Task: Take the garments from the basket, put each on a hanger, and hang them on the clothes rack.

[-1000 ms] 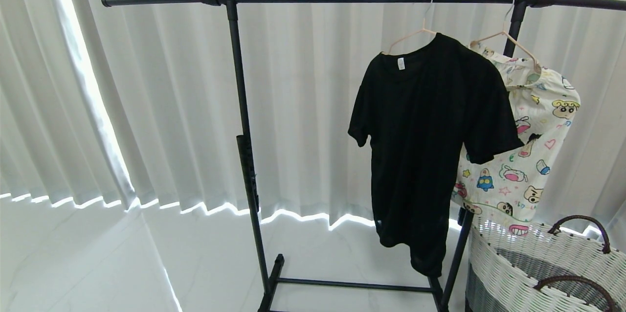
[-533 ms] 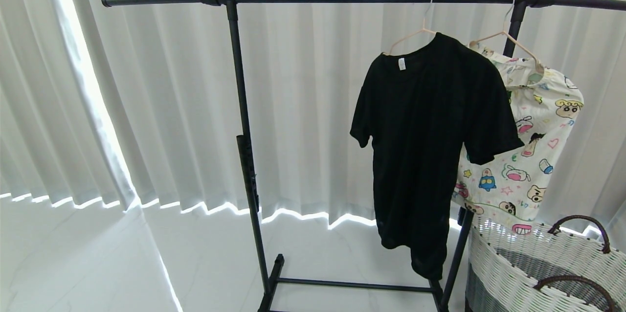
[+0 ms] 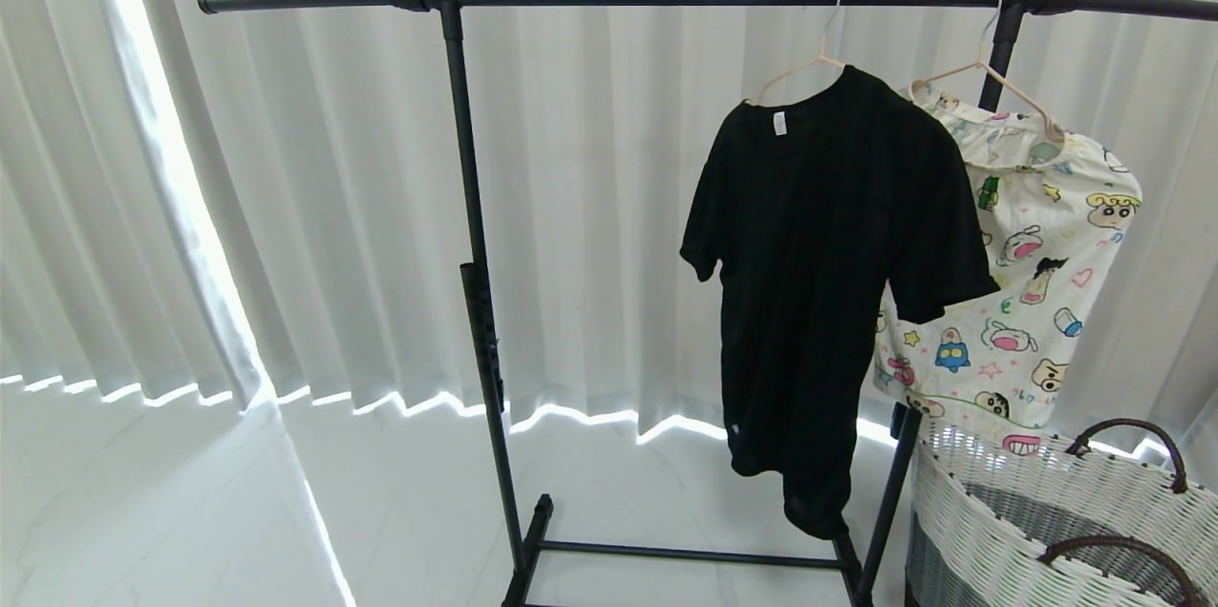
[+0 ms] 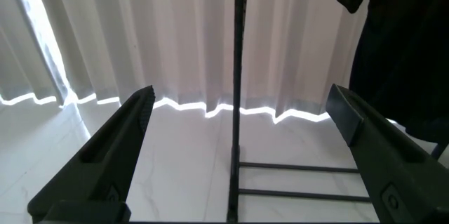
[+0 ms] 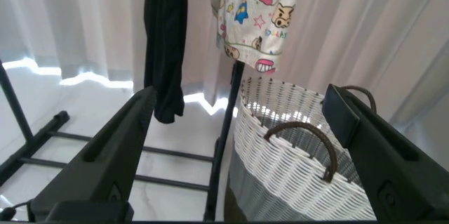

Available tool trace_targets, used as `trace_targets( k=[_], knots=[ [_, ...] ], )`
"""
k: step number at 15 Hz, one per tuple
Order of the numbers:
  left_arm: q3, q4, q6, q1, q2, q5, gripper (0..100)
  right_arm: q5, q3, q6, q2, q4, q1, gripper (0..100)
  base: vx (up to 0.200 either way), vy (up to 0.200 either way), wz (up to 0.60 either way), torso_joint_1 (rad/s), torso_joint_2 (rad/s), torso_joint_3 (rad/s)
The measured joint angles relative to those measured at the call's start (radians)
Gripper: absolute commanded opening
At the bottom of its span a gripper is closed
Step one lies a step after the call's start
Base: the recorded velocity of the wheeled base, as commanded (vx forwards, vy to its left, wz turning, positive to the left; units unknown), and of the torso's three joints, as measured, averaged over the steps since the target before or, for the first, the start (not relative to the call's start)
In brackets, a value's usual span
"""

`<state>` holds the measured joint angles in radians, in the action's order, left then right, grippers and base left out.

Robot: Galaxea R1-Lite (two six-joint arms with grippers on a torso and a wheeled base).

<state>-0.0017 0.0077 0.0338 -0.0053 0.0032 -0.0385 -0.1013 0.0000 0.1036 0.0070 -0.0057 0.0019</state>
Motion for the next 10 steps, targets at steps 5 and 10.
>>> trace_targets(
  k=[5,10],
  knots=[
    [0.000,0.000,0.000,-0.001,0.000,0.000,100,0.000,0.000,0.000,-0.004,0.000,0.001,100,0.000,0.000,0.00,0.000,0.00,0.000],
    [0.000,0.000,0.000,0.000,0.000,0.000,100,0.000,0.000,0.000,-0.004,0.000,0.001,100,0.000,0.000,0.00,0.000,0.00,0.000]
  ],
)
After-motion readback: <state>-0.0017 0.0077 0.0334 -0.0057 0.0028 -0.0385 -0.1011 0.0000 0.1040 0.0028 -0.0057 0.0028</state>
